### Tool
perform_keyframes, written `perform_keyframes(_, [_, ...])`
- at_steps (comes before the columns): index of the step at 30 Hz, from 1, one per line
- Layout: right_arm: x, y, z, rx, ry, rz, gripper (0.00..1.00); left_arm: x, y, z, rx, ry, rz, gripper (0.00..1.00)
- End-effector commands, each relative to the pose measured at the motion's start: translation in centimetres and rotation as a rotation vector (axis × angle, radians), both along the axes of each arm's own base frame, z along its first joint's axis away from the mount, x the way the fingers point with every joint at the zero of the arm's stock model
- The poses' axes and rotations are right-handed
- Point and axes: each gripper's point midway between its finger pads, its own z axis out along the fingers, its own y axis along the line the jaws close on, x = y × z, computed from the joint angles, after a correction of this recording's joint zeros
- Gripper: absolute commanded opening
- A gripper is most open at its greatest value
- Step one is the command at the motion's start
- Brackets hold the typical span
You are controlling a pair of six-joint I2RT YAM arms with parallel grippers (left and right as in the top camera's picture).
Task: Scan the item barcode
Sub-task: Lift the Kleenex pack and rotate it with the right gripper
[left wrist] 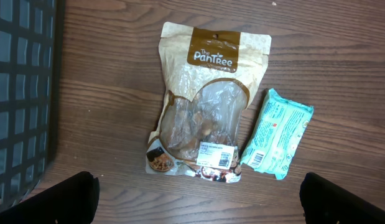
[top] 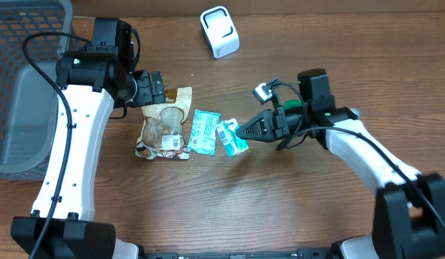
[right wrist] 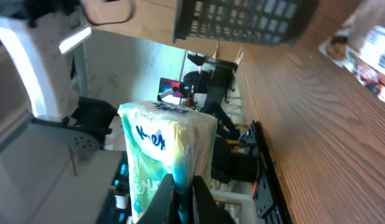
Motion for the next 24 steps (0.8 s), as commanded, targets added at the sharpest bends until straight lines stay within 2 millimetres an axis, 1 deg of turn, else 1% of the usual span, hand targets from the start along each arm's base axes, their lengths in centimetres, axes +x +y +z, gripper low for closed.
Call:
perform_keyframes(1, [-1.4,-0.4,2.7,0.041,-0.062,0.022,0.04,0.0,-0.2,-0.3,-0.001,0.010,-0.011,1.00])
perform_keyframes(4, [-1.9,-0.5,3.6,0.046,-0.085,0.022,0.04,0.0,-0.2,-0.3,-0.001,0.010,-0.011,1.00])
perform_keyframes(7, [-2.1,-0.6,4.0,0.050,-0.099,0.023,0.04,0.0,-0.2,-0.3,-0.001,0.010,-0.011,1.00])
perform_keyframes(24, [-2.1,-0.6,4.0,0.050,-0.099,0.023,0.04,0.0,-0.2,-0.3,-0.001,0.010,-0.011,0.99])
